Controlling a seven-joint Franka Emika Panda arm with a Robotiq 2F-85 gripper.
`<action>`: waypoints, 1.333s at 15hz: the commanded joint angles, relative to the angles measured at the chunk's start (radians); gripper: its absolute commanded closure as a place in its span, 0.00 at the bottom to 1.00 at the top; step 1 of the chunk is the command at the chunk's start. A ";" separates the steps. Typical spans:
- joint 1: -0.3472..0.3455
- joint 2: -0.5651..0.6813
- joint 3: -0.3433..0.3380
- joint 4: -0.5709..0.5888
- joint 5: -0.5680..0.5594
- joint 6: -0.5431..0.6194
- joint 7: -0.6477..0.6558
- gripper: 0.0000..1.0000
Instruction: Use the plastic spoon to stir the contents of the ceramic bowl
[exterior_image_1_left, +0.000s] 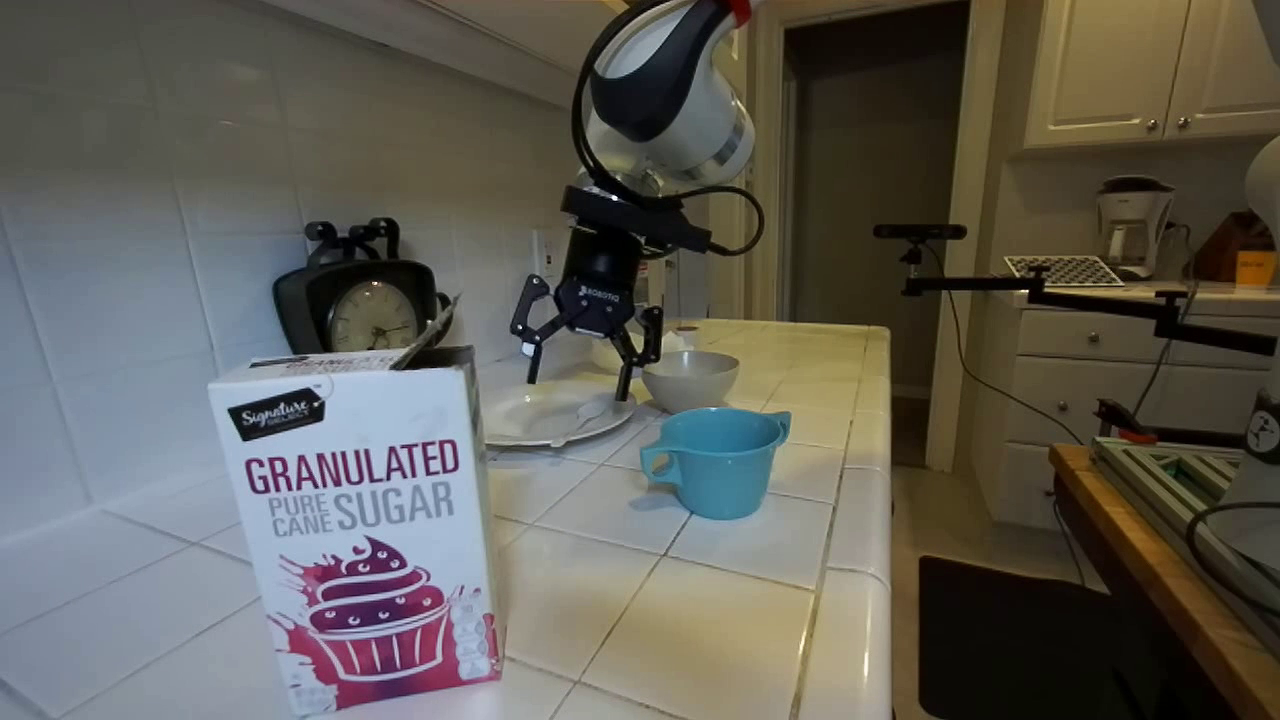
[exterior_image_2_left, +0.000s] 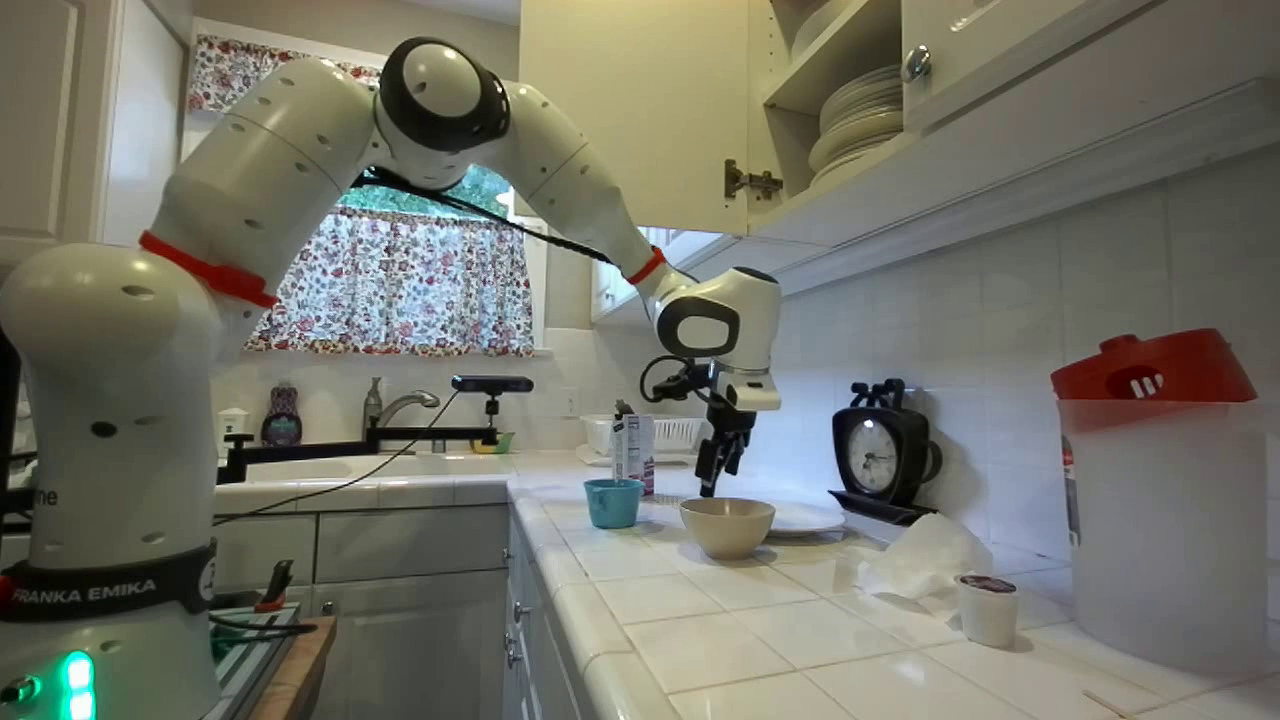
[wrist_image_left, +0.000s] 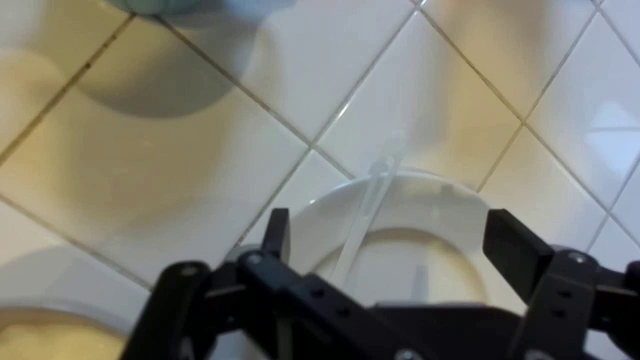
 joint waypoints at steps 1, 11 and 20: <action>0.015 0.017 -0.001 0.015 -0.040 0.017 0.088 0.00; 0.008 0.052 0.008 0.033 -0.046 0.029 0.101 0.35; 0.003 0.060 0.014 0.048 -0.043 0.016 0.088 0.48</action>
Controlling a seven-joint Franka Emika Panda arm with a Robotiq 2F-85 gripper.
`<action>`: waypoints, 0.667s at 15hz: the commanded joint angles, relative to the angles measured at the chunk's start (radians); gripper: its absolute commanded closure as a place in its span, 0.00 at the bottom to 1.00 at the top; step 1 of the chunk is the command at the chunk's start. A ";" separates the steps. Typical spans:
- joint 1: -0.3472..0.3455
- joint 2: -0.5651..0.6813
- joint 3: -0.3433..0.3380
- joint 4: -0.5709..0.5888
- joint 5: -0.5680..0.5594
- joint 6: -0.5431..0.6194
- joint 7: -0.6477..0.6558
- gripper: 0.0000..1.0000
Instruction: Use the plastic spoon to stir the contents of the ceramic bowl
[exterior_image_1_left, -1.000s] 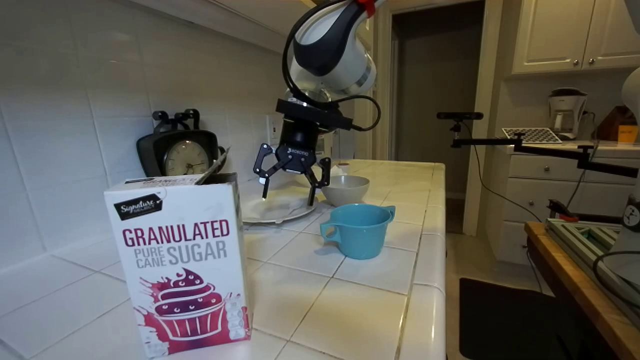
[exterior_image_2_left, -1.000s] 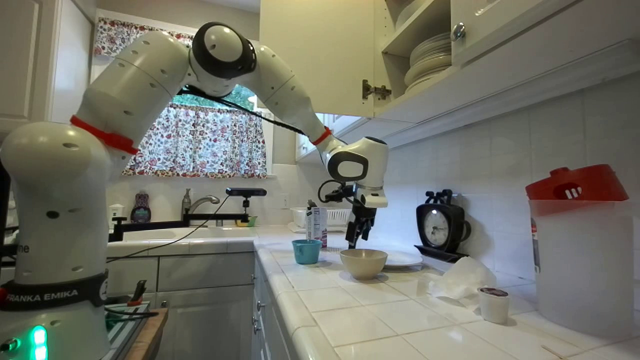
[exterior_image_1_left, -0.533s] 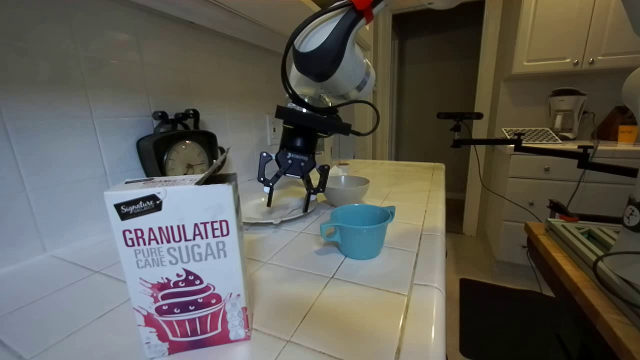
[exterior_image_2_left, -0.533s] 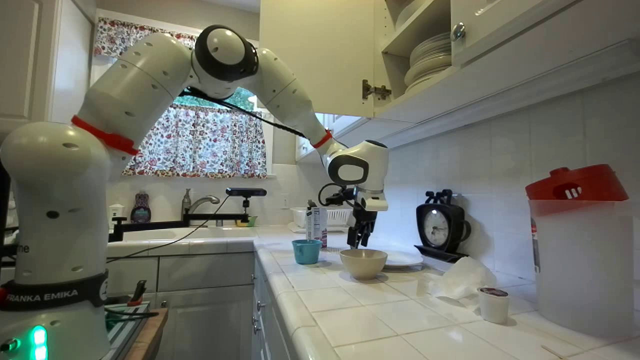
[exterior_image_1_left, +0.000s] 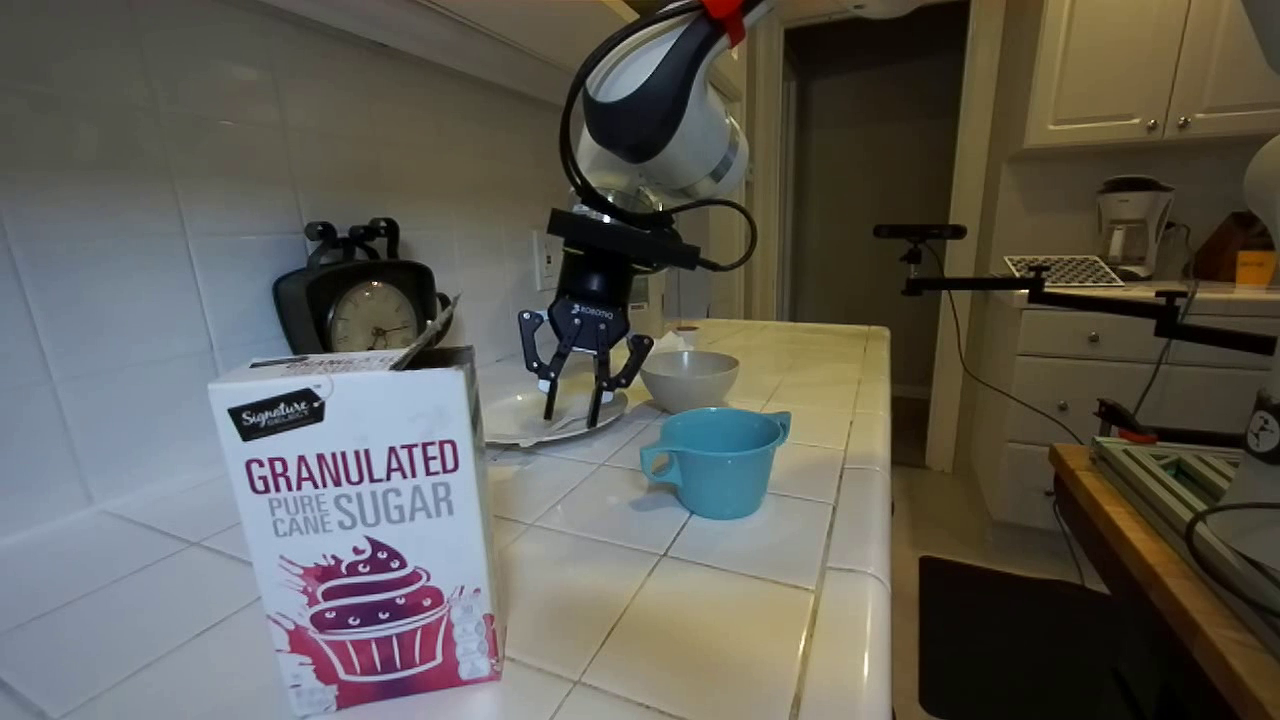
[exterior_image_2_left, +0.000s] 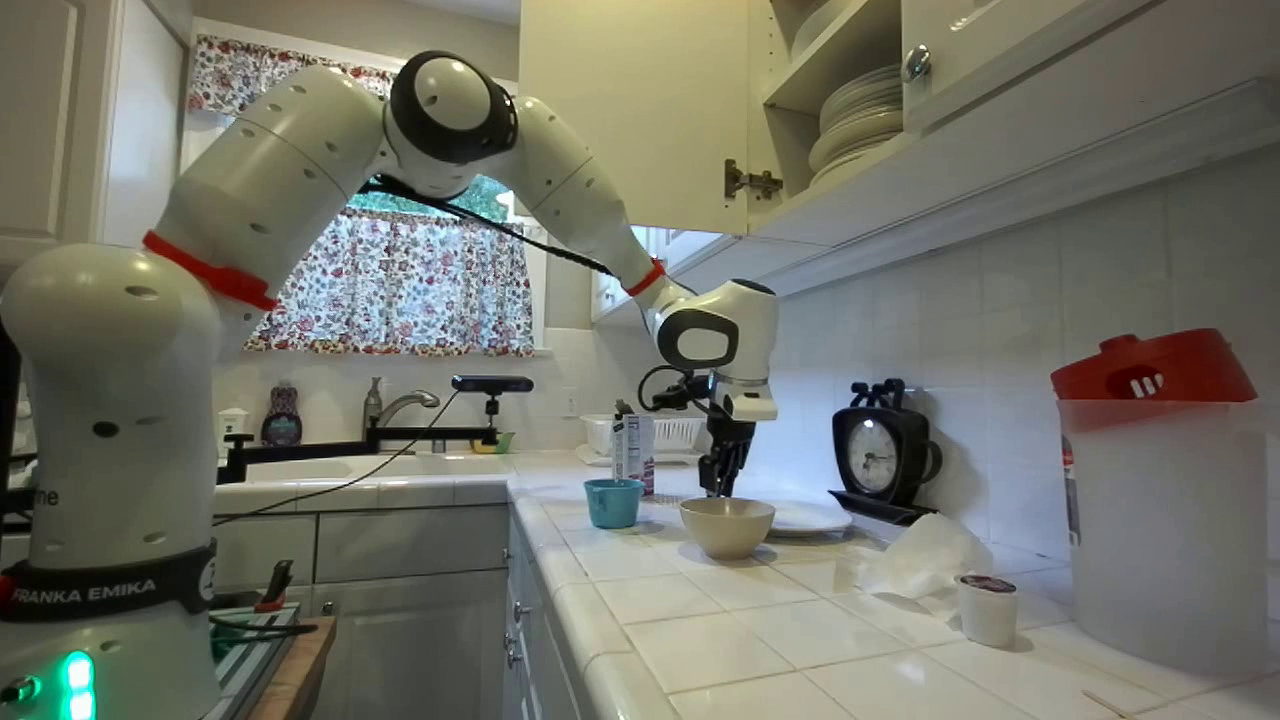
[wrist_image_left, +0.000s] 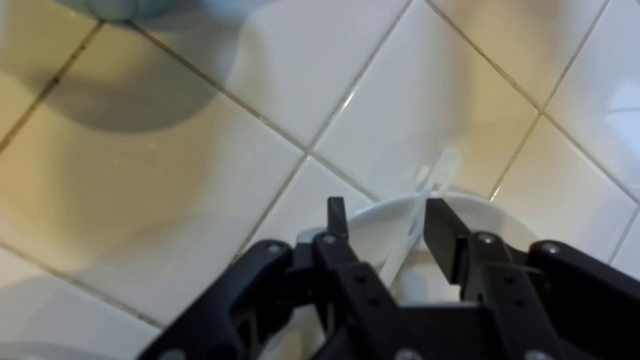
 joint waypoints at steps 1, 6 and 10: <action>-0.012 0.023 0.015 0.034 -0.021 -0.014 0.012 0.46; -0.042 0.008 0.048 0.049 0.005 -0.084 -0.040 0.49; -0.053 0.002 0.043 0.089 -0.007 -0.169 -0.052 0.45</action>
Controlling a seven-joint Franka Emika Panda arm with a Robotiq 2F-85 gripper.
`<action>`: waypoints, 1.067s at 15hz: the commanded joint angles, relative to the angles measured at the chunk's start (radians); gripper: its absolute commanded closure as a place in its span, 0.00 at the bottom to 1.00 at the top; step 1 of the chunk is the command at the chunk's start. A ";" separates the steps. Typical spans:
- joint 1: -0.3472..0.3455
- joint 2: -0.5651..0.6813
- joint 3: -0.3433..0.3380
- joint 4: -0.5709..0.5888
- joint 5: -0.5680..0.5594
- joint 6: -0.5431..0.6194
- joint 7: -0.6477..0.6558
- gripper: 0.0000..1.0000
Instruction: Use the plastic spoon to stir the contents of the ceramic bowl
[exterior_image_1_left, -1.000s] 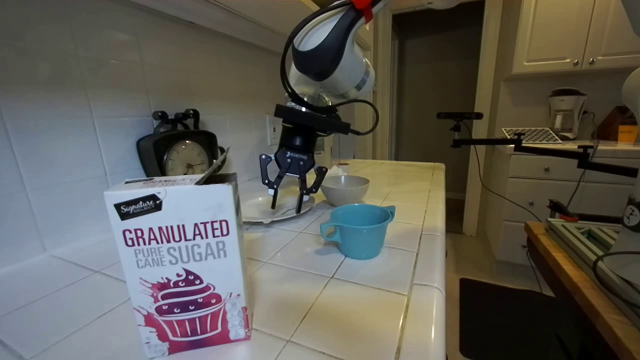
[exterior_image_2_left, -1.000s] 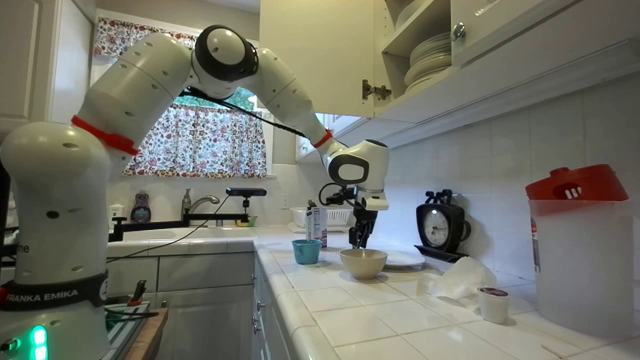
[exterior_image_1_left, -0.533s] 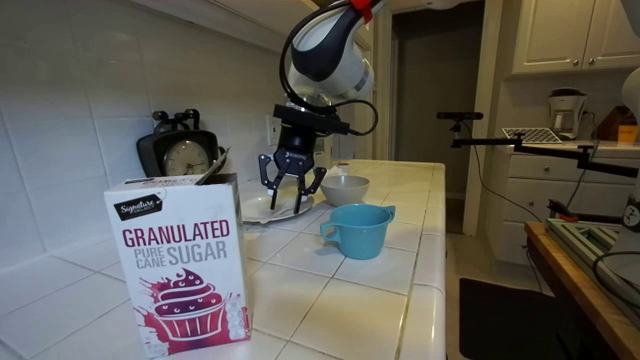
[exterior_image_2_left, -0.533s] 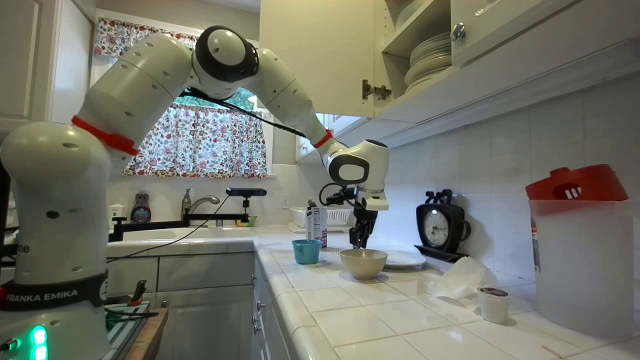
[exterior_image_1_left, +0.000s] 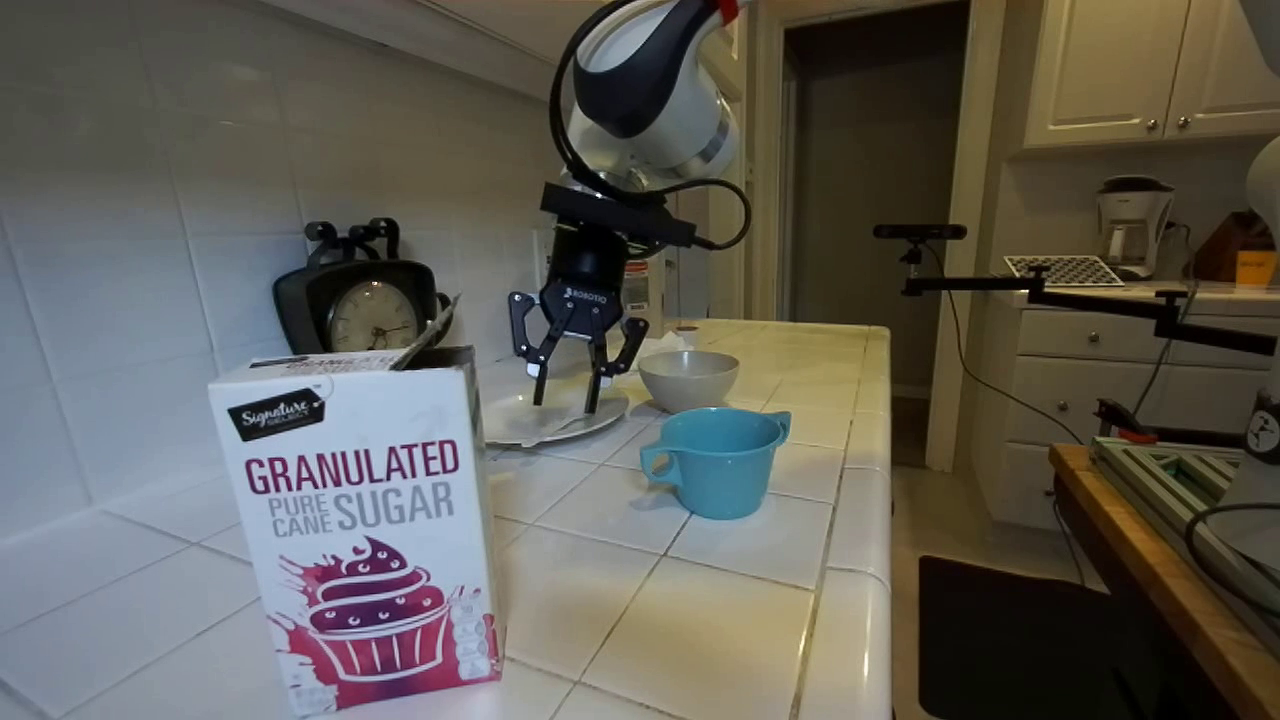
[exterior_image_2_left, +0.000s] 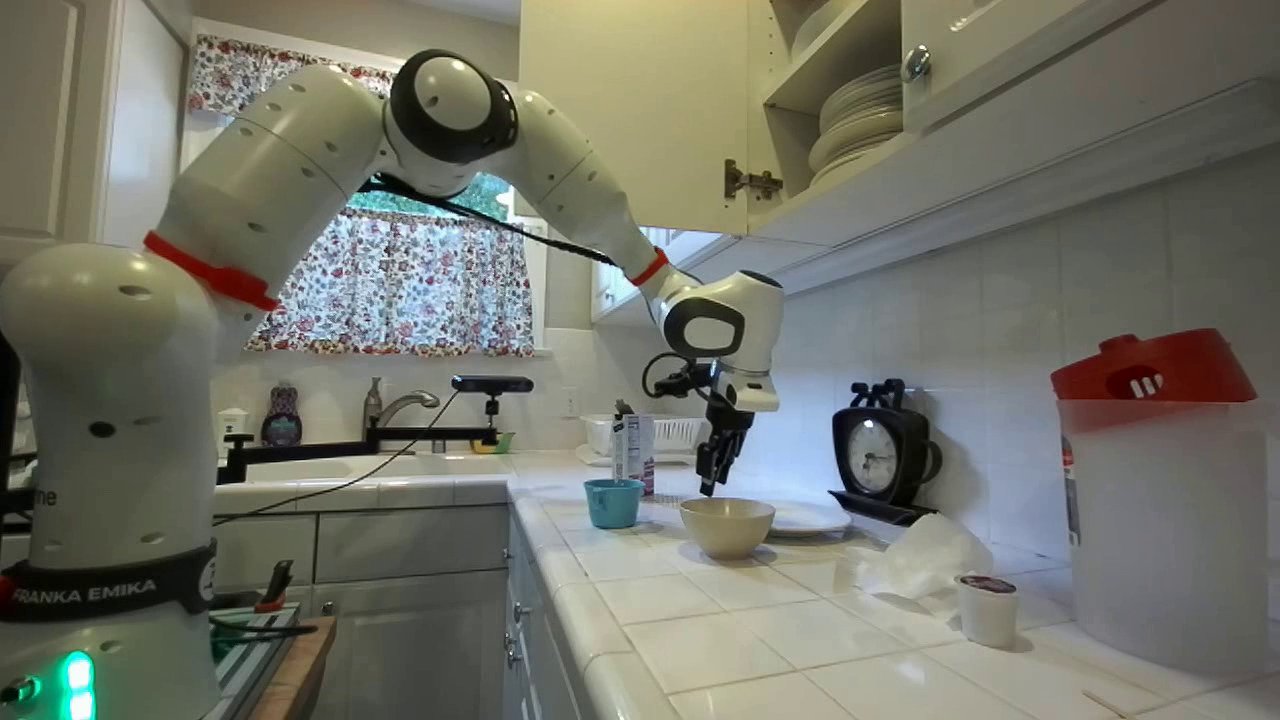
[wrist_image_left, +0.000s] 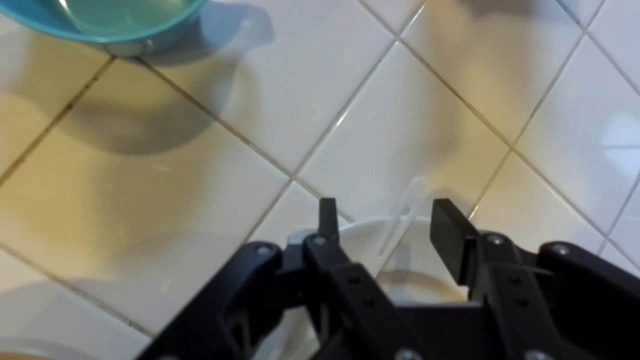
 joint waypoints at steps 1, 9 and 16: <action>-0.027 0.008 0.009 0.050 -0.014 -0.087 -0.032 0.46; -0.024 0.088 -0.012 0.142 -0.072 -0.149 -0.016 0.50; -0.022 0.154 -0.017 0.230 -0.113 -0.166 -0.012 0.47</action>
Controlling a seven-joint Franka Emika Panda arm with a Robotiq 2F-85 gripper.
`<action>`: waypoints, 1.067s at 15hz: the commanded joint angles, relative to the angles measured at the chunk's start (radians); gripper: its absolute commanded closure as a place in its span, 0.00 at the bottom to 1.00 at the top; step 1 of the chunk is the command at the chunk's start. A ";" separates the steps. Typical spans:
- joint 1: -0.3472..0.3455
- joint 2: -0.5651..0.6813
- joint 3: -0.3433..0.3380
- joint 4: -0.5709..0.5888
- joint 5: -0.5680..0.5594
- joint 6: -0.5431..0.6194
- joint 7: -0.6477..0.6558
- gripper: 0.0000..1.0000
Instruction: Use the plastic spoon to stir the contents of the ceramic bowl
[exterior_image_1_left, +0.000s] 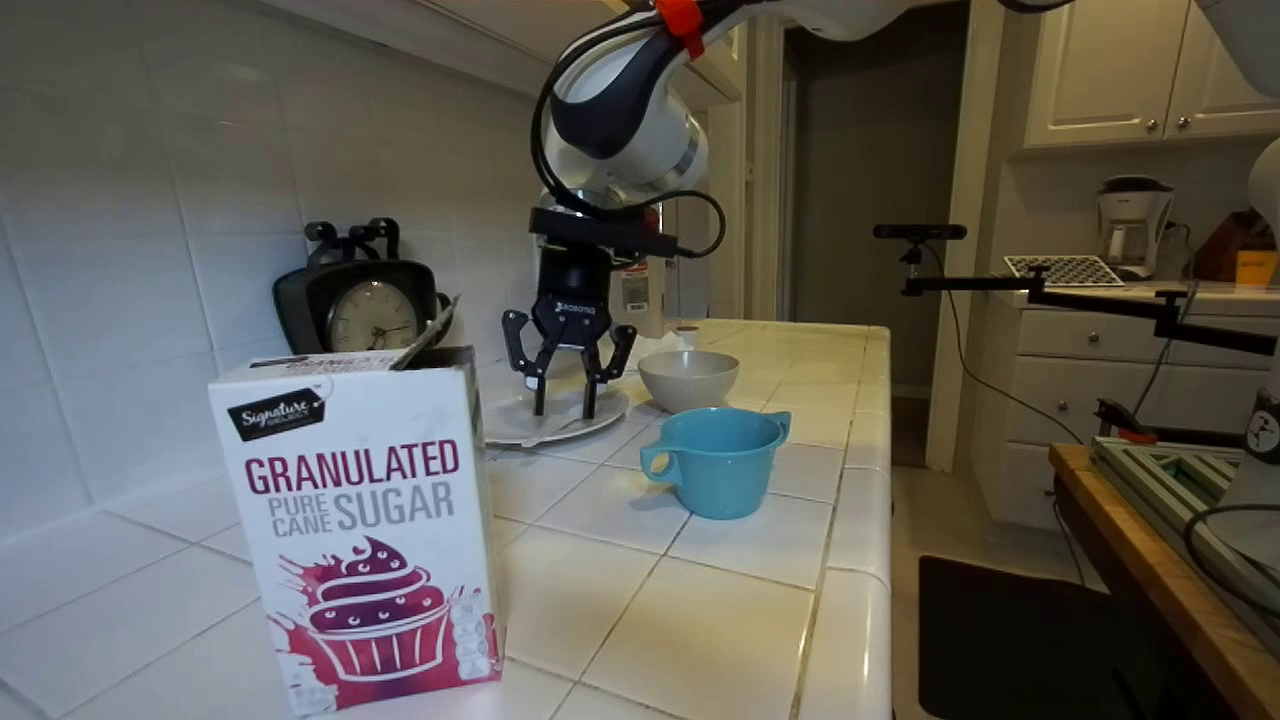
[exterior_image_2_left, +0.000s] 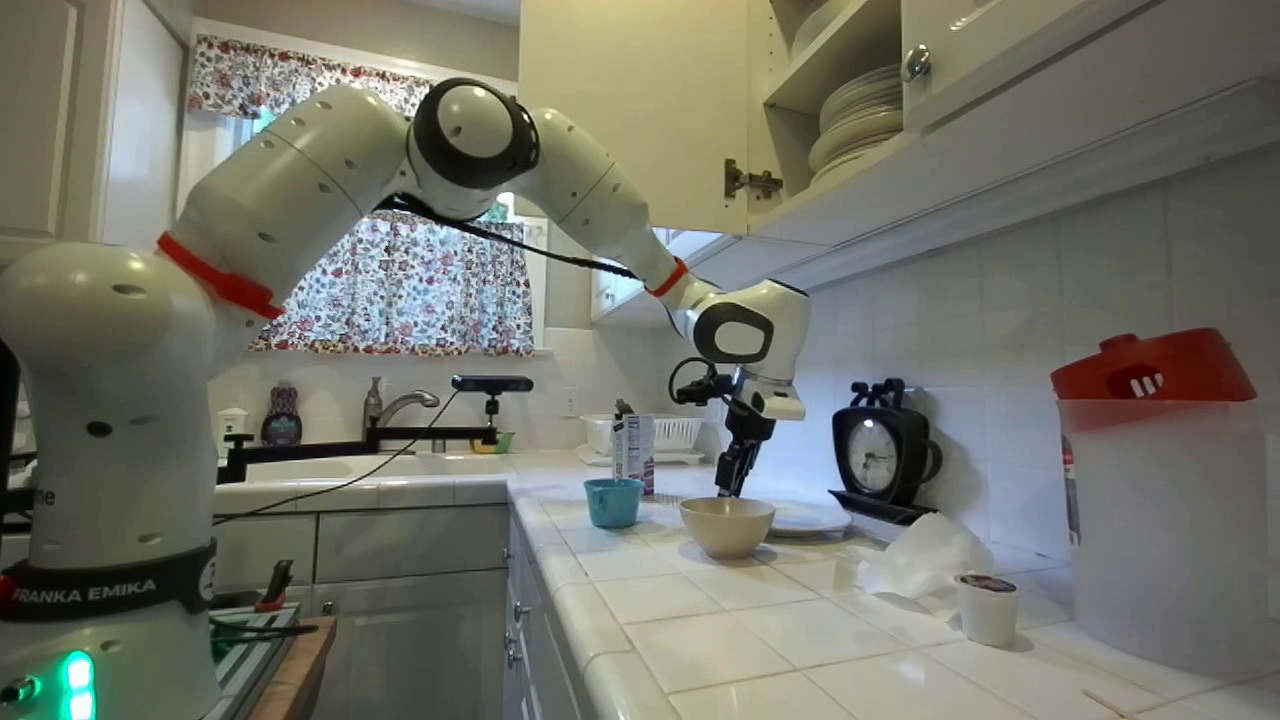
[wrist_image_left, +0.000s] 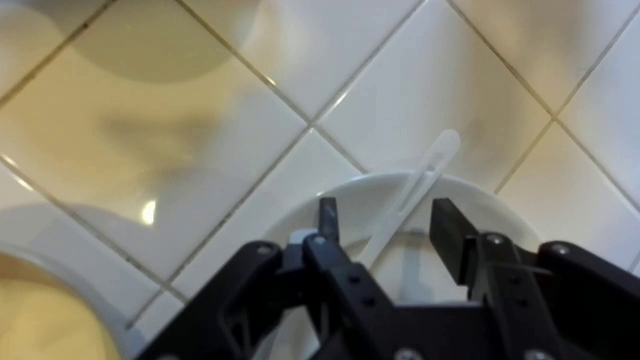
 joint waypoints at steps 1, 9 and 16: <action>0.000 0.052 -0.006 0.087 -0.032 -0.052 0.004 0.48; 0.009 0.110 -0.003 0.181 -0.054 -0.103 0.012 0.55; 0.017 0.133 -0.004 0.210 -0.054 -0.126 0.013 0.55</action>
